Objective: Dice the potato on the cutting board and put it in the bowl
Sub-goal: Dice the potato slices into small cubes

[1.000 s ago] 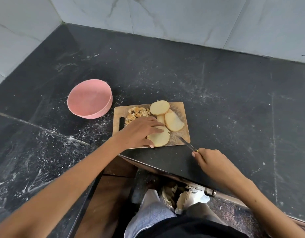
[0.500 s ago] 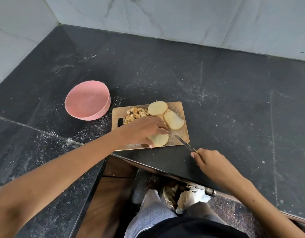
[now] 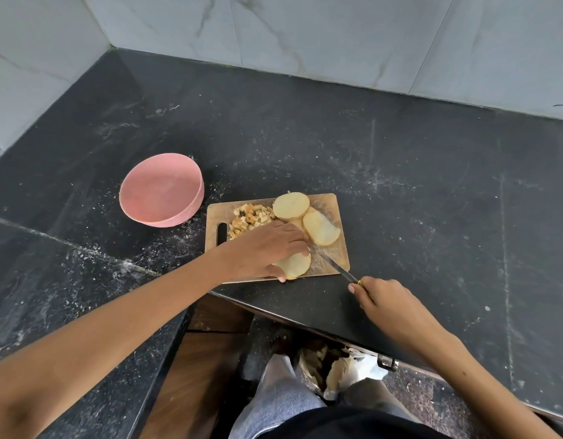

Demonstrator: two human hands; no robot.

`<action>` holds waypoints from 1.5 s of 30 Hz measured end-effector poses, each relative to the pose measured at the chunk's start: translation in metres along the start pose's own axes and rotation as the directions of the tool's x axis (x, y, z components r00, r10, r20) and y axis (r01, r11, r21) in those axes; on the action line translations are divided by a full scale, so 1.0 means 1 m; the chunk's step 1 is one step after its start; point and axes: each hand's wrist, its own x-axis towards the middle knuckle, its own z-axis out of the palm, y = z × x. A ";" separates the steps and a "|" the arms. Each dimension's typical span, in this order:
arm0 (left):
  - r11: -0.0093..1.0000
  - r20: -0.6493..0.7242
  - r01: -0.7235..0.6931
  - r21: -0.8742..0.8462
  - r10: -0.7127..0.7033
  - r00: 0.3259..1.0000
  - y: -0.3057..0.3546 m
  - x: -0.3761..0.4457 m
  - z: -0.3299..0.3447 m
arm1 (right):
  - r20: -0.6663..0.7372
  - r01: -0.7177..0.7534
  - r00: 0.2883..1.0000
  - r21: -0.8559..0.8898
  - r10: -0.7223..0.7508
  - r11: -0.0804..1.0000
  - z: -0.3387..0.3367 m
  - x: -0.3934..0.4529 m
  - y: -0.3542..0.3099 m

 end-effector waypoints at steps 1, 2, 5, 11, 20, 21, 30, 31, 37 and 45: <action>1.000 -0.007 0.018 -0.017 -0.019 1.000 0.001 -0.002 0.001 | -0.005 0.000 1.000 0.005 0.000 1.000 0.000 0.001 0.000; 0.999 -0.016 0.033 -0.027 -0.033 0.999 0.001 -0.002 0.002 | -0.007 0.001 1.000 0.010 -0.001 1.000 0.001 0.002 0.000; 0.996 -0.029 0.081 -0.027 -0.082 0.996 0.005 -0.005 0.004 | 0.001 0.002 1.000 0.017 -0.002 1.000 0.001 0.004 -0.002; 0.980 -0.107 0.195 0.035 -0.191 0.976 0.023 -0.010 0.013 | -0.004 0.026 1.000 0.023 -0.026 0.999 0.001 0.012 -0.010; 0.811 -0.236 0.556 -0.183 -0.585 0.776 0.061 -0.009 0.030 | -0.151 0.077 0.987 0.171 -0.051 0.982 0.005 0.026 -0.025; 0.787 -0.231 0.587 -0.189 -0.617 0.753 0.064 -0.007 0.032 | -0.186 0.087 0.981 0.189 -0.051 0.978 0.004 0.028 -0.029; 0.756 -0.269 0.603 -0.254 -0.654 0.707 0.058 -0.008 0.020 | -0.318 0.069 0.948 0.186 -0.007 0.980 0.007 0.050 -0.054; 0.757 -0.253 0.603 -0.254 -0.653 0.714 0.057 -0.008 0.018 | -0.322 0.068 0.947 0.181 -0.006 0.981 0.008 0.050 -0.055; 0.743 -0.081 0.626 -0.236 -0.657 0.749 0.039 -0.001 0.010 | -0.327 0.050 0.945 0.227 0.027 0.973 0.010 0.053 -0.055; 0.716 -0.067 0.654 -0.244 -0.686 0.725 0.038 0.000 0.012 | -0.323 0.045 0.944 0.336 0.071 0.941 0.013 0.056 -0.054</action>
